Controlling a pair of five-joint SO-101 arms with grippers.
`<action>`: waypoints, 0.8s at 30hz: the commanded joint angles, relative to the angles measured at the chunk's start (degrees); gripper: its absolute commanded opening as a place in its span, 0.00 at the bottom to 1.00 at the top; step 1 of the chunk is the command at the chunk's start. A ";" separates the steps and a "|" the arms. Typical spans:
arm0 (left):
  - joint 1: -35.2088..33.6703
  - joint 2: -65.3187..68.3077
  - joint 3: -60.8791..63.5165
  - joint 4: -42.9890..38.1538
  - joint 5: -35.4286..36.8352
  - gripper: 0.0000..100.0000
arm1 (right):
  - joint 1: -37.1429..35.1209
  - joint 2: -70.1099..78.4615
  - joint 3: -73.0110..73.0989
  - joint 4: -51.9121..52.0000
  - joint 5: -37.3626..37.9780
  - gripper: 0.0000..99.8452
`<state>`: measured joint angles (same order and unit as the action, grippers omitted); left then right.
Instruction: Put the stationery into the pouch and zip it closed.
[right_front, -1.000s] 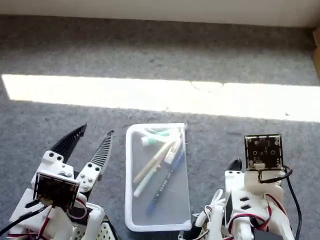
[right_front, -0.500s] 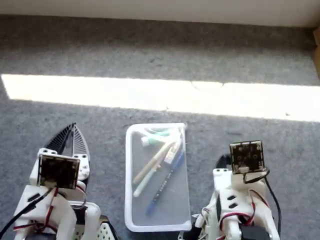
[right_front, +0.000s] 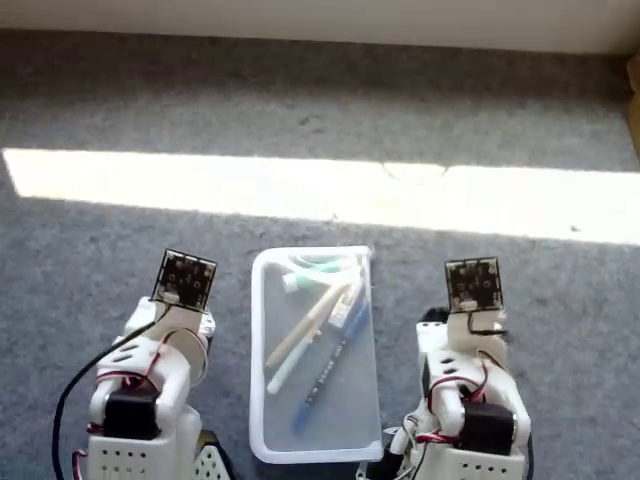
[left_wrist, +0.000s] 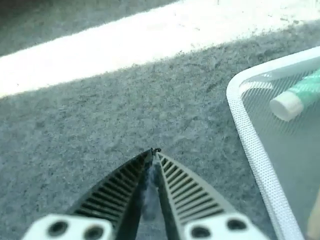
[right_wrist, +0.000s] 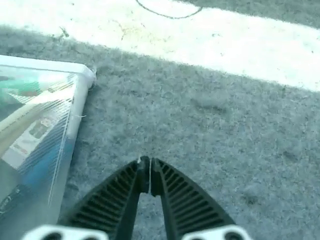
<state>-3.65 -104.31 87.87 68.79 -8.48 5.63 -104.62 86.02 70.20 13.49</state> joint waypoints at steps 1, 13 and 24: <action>-2.24 -0.66 9.10 -9.67 -0.44 0.02 | 3.82 -0.66 5.93 -8.31 -8.53 0.00; -4.79 -0.57 9.27 -6.51 -0.35 0.02 | 6.64 -0.57 17.45 -19.12 -11.78 0.00; -4.79 -0.57 9.27 6.95 -0.44 0.02 | 6.64 -0.57 17.45 1.45 -11.52 0.00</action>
<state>-7.96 -104.31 95.87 73.80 -8.48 11.69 -104.62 95.60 67.65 2.24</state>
